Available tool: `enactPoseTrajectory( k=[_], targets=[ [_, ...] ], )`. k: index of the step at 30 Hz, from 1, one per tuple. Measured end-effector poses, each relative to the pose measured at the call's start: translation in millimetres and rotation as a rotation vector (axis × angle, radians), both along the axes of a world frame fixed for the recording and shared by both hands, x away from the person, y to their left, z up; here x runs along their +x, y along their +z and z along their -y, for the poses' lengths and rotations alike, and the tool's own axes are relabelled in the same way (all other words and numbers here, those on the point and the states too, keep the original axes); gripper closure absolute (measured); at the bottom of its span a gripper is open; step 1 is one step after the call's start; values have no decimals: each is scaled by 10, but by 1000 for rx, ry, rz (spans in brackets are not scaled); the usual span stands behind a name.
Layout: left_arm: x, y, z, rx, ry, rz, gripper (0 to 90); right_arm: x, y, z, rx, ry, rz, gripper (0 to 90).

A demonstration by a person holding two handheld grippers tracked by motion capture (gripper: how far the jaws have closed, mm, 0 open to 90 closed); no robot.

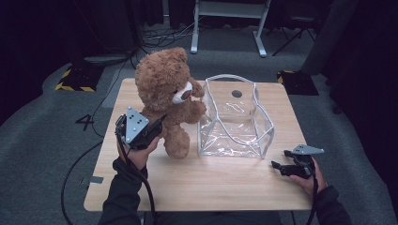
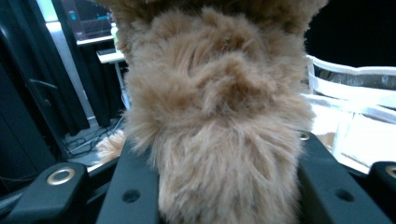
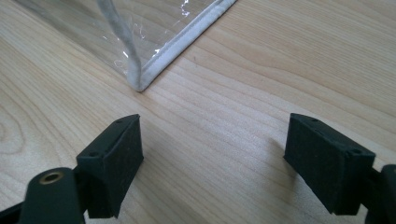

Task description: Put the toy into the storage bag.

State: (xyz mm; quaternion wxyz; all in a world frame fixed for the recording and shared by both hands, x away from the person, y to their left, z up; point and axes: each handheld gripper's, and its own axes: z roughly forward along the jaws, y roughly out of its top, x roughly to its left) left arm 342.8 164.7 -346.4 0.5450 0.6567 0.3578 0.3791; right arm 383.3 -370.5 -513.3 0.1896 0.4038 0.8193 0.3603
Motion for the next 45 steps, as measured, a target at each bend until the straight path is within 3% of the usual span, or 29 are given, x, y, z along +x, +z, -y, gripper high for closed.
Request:
enactPoseTrajectory(
  k=[20,35,45],
  targets=[
    [86,382,89,-46,-41,53,646,0,0,0,0,0,0,191],
    [170,695,296,-57,-79,78,646,0,0,0,0,0,0,191],
    [216,879,549,-42,-119,92,646,0,0,0,0,0,0,191]
  ],
)
